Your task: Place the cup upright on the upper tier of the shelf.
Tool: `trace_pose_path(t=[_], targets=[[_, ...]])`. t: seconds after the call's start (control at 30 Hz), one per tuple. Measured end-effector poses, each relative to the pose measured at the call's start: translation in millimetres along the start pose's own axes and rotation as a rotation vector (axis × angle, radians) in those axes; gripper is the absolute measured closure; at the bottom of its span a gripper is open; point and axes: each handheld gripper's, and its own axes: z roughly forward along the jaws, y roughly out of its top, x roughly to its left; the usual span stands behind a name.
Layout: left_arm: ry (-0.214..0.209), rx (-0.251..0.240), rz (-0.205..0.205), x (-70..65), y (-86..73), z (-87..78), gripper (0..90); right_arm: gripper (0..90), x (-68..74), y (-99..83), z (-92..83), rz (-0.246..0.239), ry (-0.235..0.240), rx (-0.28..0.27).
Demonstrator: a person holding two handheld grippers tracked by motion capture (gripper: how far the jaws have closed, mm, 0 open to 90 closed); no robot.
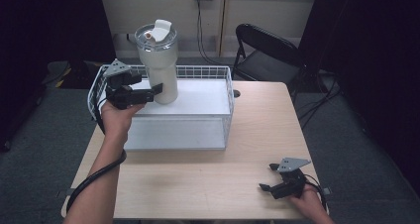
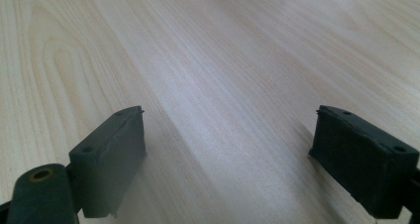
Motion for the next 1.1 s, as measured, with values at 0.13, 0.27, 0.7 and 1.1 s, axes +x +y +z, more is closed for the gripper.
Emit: trace_pose_path(t=[0.13,0.27,0.7,1.1], targets=[[-0.001,0.007,0.003,1.2,-2.5,-6.7,15.6,12.5,0.0,0.0,0.0,0.001,0.000,0.000],[-0.005,0.004,0.007,0.9,-3.9,-13.1,15.7,12.6,0.1,-0.1,-0.1,0.002,0.001,0.001],[-0.051,0.012,0.052,-13.4,-14.5,-41.7,15.9,12.6,0.0,-0.1,0.0,0.002,0.001,0.001],[-0.104,-0.003,0.045,-23.2,-38.3,-53.8,15.7,12.6,0.0,-0.1,-0.1,0.002,0.002,0.002]])
